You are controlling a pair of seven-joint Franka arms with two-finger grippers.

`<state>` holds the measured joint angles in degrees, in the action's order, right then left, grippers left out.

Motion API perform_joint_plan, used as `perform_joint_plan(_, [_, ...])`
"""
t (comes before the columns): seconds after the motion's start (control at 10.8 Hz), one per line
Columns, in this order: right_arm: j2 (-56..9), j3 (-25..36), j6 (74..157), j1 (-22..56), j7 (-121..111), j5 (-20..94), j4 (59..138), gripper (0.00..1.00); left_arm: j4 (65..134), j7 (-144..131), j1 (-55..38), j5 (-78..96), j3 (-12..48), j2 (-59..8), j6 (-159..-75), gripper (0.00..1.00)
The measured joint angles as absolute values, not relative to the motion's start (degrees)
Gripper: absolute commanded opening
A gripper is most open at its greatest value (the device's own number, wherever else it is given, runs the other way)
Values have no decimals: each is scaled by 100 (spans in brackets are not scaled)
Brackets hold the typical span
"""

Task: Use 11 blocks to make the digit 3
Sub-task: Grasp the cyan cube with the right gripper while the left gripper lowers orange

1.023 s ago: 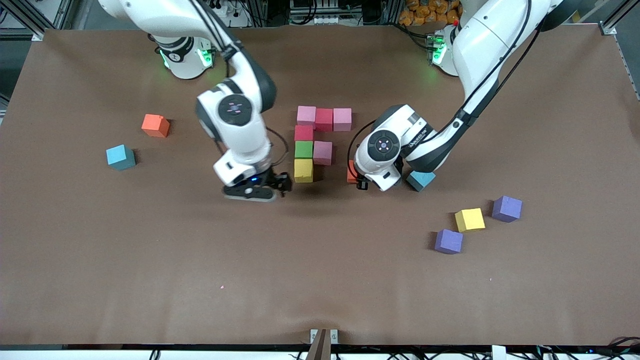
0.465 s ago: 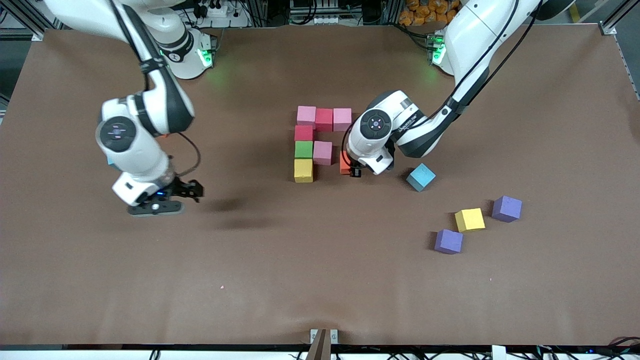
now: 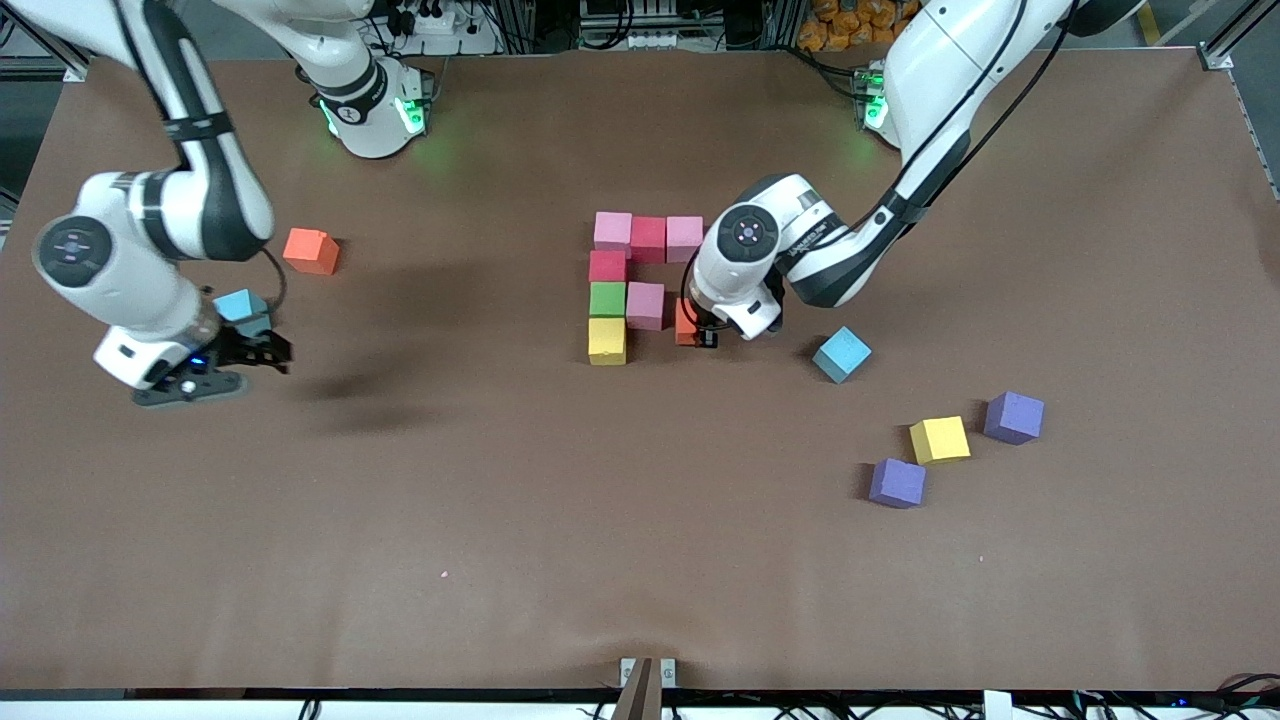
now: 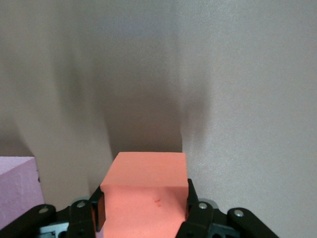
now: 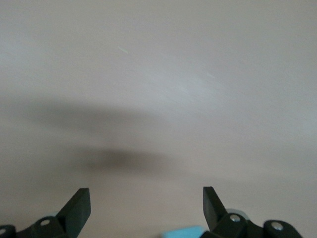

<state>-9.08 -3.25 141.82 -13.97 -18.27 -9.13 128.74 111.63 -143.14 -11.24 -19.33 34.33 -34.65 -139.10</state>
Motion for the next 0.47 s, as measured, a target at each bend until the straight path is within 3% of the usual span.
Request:
perform_joint_plan(0.19, [-909, -317, 14568, -2116, -2545, -913, 13341, 100, 11191, -14494, -1155, -2109, 3430, -3473, -13940, 46])
perform_joint_plan(0.47, [-912, -329, 14724, -2410, -2708, -906, 13989, 100, 11240, -14509, -1158, -2113, 3425, -3475, -13984, 46])
